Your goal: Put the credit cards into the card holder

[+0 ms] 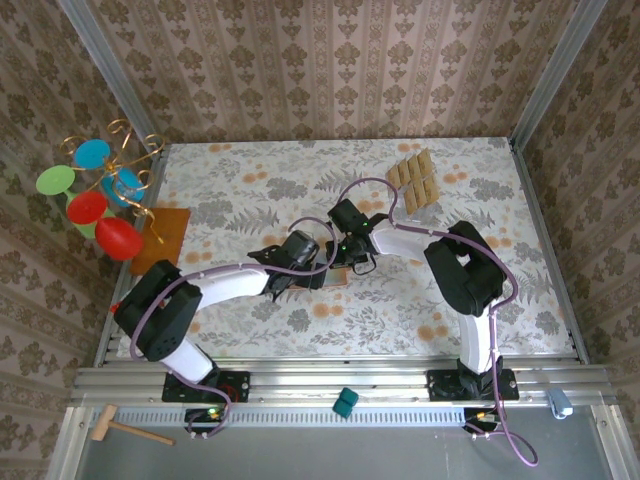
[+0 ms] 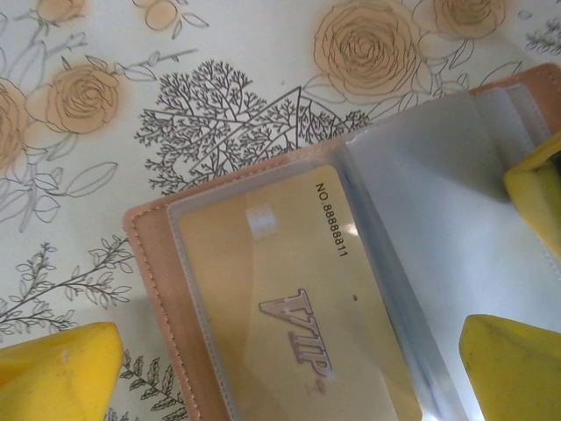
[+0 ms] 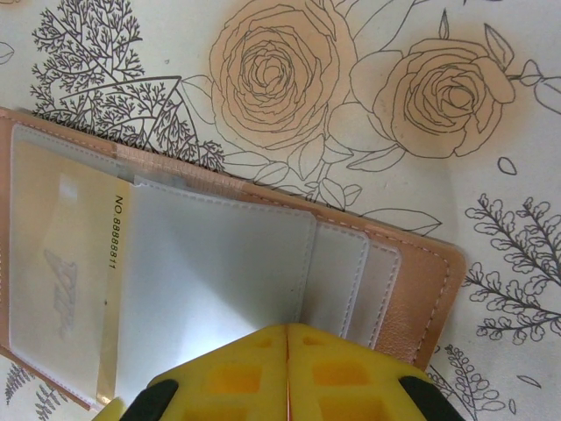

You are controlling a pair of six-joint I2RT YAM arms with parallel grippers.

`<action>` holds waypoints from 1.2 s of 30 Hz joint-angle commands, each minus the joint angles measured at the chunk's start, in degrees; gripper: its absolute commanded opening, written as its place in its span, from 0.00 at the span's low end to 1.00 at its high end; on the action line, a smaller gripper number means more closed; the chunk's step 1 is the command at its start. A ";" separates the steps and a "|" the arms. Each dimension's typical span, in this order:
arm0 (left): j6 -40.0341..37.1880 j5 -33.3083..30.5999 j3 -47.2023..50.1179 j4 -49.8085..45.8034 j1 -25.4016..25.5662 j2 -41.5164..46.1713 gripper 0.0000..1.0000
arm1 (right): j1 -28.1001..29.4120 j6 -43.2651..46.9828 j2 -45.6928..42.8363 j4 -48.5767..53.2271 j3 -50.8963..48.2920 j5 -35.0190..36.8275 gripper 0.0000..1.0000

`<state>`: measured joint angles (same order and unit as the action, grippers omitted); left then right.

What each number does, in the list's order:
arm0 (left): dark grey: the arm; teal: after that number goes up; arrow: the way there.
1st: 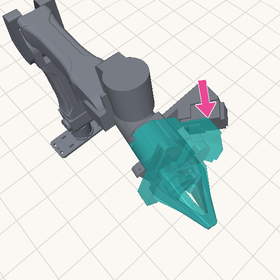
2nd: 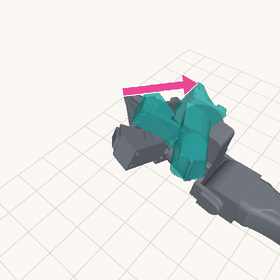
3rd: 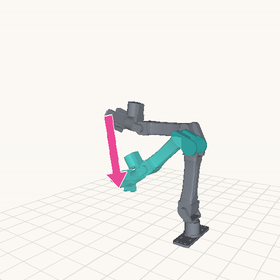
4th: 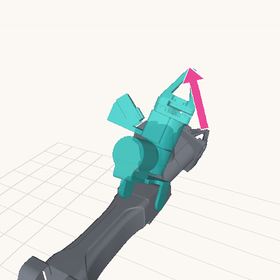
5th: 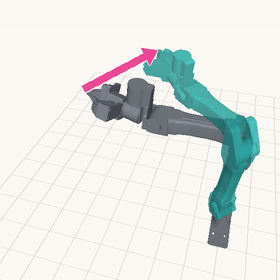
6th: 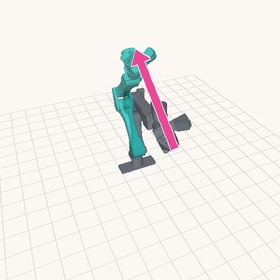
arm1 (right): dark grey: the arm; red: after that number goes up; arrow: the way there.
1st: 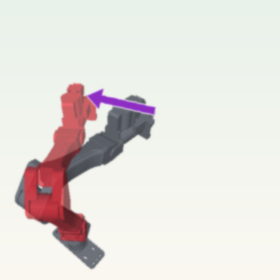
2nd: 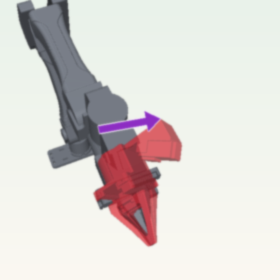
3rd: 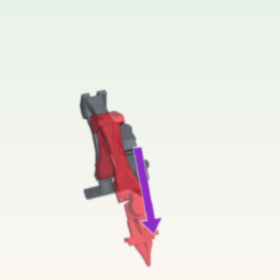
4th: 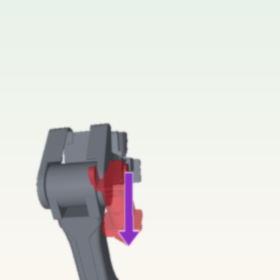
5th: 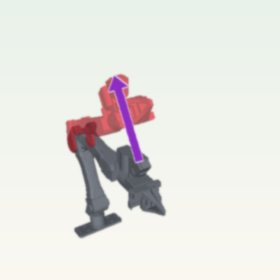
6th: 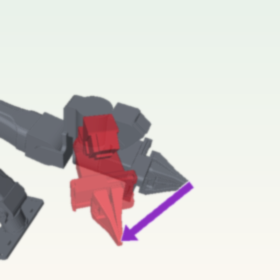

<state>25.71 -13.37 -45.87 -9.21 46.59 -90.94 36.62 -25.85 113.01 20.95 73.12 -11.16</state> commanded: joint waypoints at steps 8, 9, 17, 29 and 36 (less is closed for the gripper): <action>0.72 -2.11 0.84 0.54 0.64 -3.44 1.00 | -0.21 -1.49 -2.18 0.09 -0.91 -1.50 0.18; 0.98 -2.27 1.15 0.73 0.65 -3.59 1.00 | -0.32 -1.71 -2.90 -0.04 -1.26 -1.59 0.21; 2.16 -2.50 2.60 2.25 0.61 -3.60 1.00 | -0.67 -5.31 -6.92 -3.27 -5.36 -3.11 0.34; 2.15 -2.32 2.77 2.75 0.59 -3.42 1.00 | -0.41 -9.78 -5.36 -8.03 -7.12 -7.04 0.33; 2.06 -2.19 2.91 2.96 0.53 -3.49 1.00 | -0.33 -10.31 -4.95 -8.92 -8.86 -6.65 0.33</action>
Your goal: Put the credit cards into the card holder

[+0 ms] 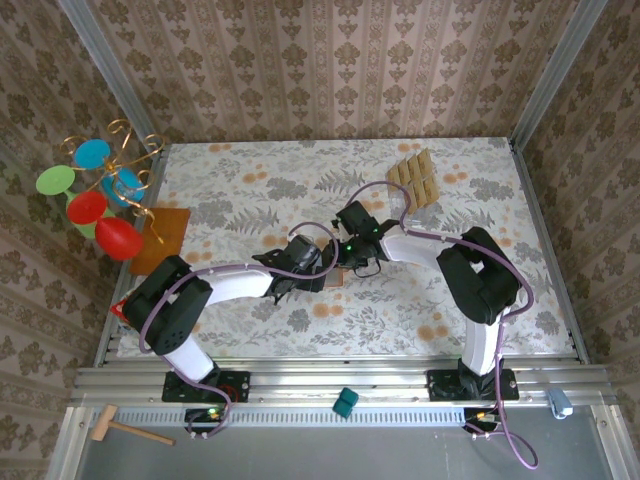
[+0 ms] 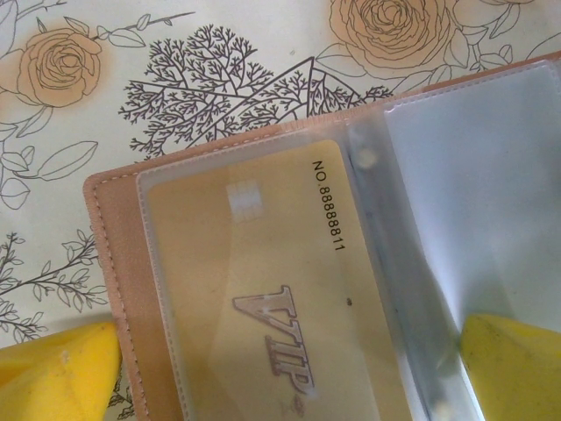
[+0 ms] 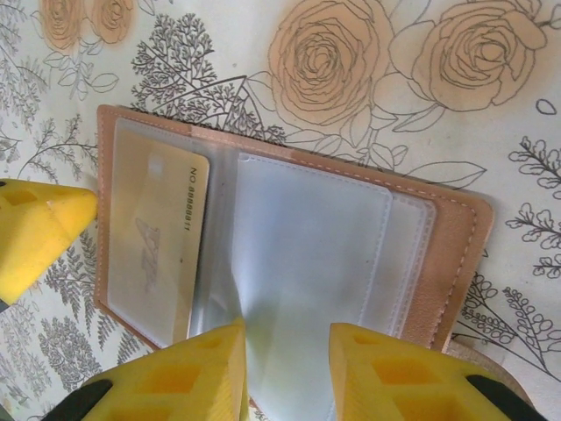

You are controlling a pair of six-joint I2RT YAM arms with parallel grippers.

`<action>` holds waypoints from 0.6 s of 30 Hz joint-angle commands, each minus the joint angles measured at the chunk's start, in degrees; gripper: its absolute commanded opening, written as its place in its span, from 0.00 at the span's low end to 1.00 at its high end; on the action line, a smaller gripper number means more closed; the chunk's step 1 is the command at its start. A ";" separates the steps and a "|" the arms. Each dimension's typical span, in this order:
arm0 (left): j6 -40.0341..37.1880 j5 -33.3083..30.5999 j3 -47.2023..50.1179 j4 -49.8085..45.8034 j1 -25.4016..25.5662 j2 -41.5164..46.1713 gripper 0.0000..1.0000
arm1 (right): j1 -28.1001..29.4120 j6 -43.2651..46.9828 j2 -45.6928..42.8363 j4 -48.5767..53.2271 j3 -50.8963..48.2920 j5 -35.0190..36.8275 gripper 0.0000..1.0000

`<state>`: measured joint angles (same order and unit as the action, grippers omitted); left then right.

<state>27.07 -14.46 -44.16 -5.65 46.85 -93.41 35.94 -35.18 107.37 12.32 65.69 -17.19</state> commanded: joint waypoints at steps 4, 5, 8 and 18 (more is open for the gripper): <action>0.65 -1.08 1.30 -0.55 0.29 -1.05 1.00 | 0.36 -1.17 0.61 -0.80 -2.97 -0.37 0.32; 0.62 -1.16 1.30 -0.51 0.26 -1.06 1.00 | 0.36 -1.29 0.72 -0.89 -3.17 -0.22 0.32; 0.66 -1.11 1.32 -0.46 0.25 -1.04 1.00 | 0.35 -1.43 1.15 -1.33 -3.63 -0.22 0.33; 0.64 -1.13 1.54 -0.41 0.23 -0.52 1.00 | 0.26 -1.57 1.00 -1.55 -5.20 0.48 0.35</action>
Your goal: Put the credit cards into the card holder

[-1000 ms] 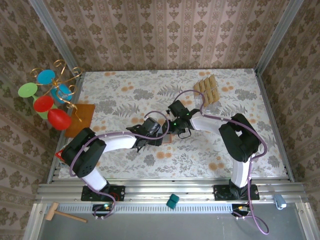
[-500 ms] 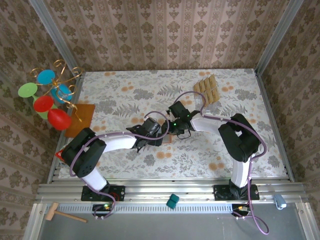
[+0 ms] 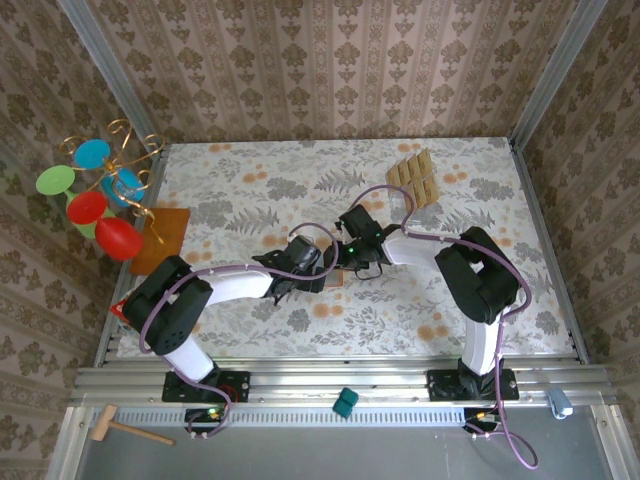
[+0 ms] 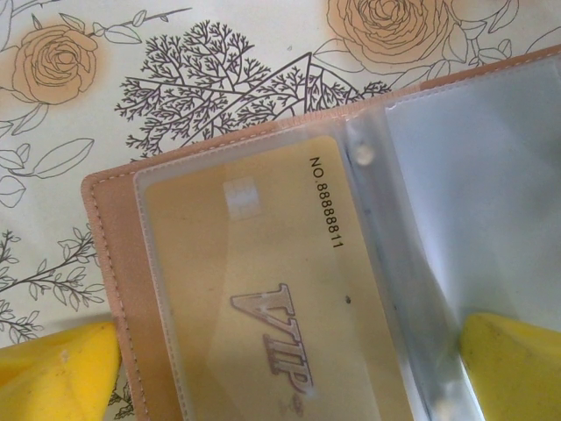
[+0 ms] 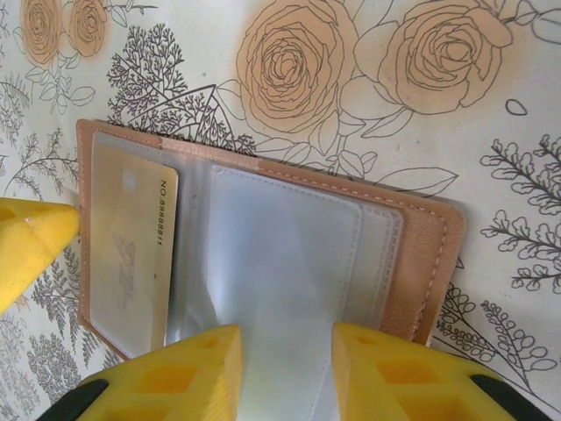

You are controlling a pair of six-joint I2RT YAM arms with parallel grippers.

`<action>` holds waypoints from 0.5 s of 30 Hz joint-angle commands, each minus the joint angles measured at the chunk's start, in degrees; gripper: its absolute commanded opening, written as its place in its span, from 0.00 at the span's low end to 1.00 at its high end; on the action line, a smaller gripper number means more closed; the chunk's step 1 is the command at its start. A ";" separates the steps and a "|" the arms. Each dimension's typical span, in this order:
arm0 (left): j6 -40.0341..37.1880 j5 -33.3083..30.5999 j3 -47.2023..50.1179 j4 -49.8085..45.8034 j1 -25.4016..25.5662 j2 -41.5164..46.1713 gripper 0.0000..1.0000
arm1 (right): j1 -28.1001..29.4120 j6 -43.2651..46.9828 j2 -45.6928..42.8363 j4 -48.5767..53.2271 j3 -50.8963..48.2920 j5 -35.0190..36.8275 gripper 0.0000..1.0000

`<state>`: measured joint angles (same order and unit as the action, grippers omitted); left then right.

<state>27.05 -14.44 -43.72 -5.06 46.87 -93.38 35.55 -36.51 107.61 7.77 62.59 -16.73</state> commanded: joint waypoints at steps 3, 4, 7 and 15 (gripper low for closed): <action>0.57 -1.19 1.17 -1.12 0.21 -0.31 1.00 | 0.58 -0.39 0.32 2.73 -2.77 0.21 0.35; 0.60 -1.21 1.11 -1.09 0.19 -0.27 1.00 | 0.53 -0.45 0.36 2.60 -2.82 0.21 0.35; 0.46 -1.25 1.14 -1.18 0.23 -0.19 1.00 | 0.48 -0.72 0.75 2.27 -2.90 -0.05 0.35; 0.33 -1.14 0.84 -1.26 0.21 -0.06 1.00 | 0.33 -1.65 2.11 0.36 -2.04 -4.73 0.34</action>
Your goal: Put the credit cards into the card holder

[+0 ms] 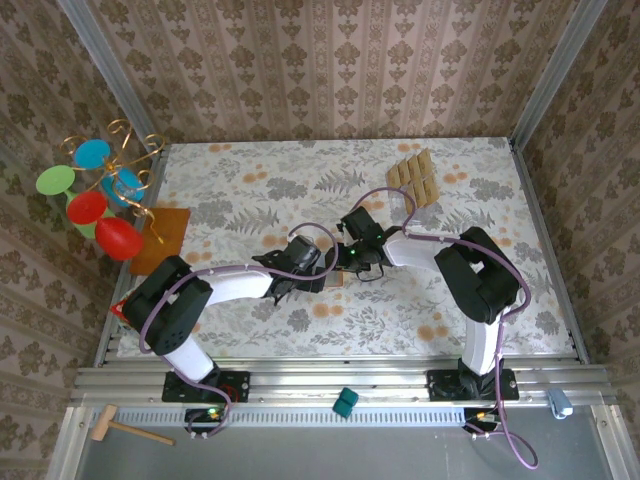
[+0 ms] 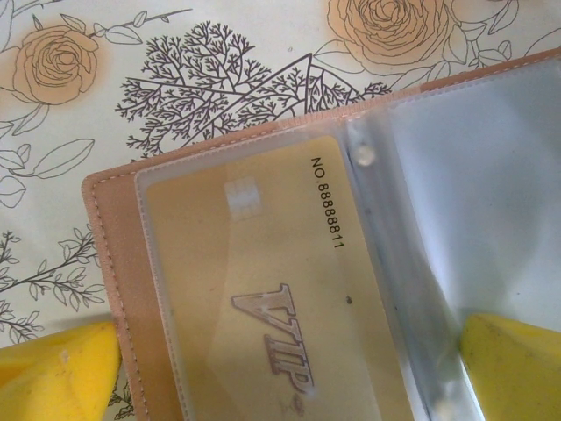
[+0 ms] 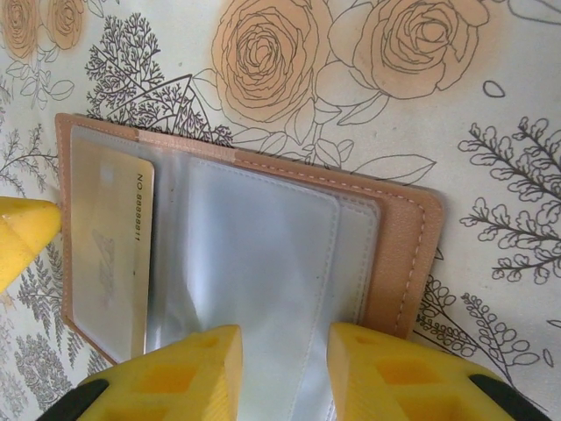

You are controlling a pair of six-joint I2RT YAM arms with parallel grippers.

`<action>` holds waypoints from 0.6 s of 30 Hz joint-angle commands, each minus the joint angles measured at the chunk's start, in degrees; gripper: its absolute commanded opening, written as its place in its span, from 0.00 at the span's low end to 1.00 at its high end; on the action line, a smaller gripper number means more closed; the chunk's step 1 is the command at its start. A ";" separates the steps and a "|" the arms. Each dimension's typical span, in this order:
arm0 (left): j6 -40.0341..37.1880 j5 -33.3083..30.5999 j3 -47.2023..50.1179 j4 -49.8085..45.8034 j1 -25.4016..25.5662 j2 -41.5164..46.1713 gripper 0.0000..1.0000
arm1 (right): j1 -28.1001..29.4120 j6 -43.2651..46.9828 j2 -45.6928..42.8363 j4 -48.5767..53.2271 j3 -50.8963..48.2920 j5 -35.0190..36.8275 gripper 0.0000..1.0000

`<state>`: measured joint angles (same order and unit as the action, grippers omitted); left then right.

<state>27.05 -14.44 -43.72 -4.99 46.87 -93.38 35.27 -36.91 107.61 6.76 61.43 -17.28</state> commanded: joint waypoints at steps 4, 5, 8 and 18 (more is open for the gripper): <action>0.29 -1.08 0.69 -1.35 0.23 0.47 1.00 | 0.09 -3.11 2.08 -0.78 -0.71 -7.35 0.35; 0.33 -0.99 0.67 -1.42 0.17 0.81 1.00 | -0.01 -3.40 2.03 -1.00 -0.65 -7.73 0.35; 0.11 -0.62 0.42 -1.72 0.23 2.26 1.00 | -0.15 -4.06 2.10 -1.49 -0.37 -8.64 0.35; -0.82 -0.96 0.09 -3.71 -0.13 8.85 1.00 | -0.20 -3.83 1.99 0.86 1.59 -8.04 0.35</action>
<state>26.65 -14.41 -43.62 -8.84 46.85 -87.50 34.48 -40.75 108.49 5.15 61.63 -23.22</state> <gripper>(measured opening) 0.999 0.352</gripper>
